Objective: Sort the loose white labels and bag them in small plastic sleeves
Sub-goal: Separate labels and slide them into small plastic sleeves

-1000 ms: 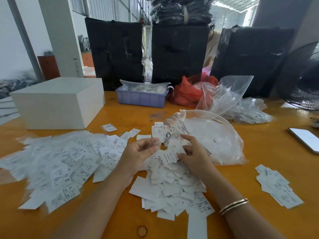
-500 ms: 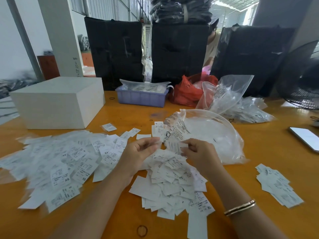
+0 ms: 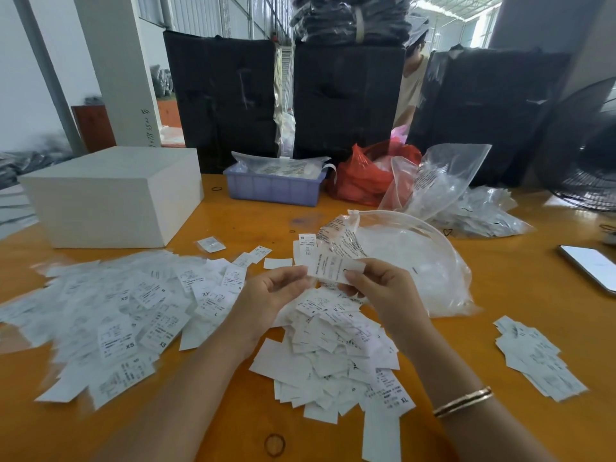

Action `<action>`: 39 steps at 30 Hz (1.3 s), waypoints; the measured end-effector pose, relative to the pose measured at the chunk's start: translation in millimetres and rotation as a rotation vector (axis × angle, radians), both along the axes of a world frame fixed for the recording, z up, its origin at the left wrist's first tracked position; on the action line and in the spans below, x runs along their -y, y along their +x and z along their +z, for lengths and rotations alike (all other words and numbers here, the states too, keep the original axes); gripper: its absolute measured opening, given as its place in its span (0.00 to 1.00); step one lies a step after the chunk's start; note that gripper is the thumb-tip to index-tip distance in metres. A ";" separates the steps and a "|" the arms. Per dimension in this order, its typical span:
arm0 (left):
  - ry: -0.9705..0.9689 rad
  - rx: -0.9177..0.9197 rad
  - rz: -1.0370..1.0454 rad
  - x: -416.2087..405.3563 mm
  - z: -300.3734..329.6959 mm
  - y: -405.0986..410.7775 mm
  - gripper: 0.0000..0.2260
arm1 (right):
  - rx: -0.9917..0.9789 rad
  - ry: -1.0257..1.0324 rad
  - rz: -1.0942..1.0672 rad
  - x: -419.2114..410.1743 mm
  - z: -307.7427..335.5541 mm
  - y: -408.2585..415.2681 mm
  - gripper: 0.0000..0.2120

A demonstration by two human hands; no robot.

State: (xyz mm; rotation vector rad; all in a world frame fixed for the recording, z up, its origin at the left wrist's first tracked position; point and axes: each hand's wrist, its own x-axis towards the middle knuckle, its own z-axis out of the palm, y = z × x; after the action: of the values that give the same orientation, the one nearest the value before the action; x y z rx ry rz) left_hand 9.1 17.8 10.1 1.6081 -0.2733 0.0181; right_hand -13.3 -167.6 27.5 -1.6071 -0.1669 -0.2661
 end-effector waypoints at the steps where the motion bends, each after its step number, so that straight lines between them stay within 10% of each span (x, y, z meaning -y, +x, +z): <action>1: 0.001 0.000 0.005 -0.3 -0.1 0.1 0.07 | -0.009 -0.034 0.008 0.4 -1.1 0.6 0.09; 39: -0.032 0.016 0.033 -2.1 1.1 -0.1 0.06 | 0.079 -0.085 -0.052 5.3 5.4 -3.9 0.13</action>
State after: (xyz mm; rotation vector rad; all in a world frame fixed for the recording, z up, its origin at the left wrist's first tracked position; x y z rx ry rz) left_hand 9.0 19.9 11.2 1.5807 -0.2574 0.0599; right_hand -17.2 -173.0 32.9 -1.6875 -0.1999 -0.3673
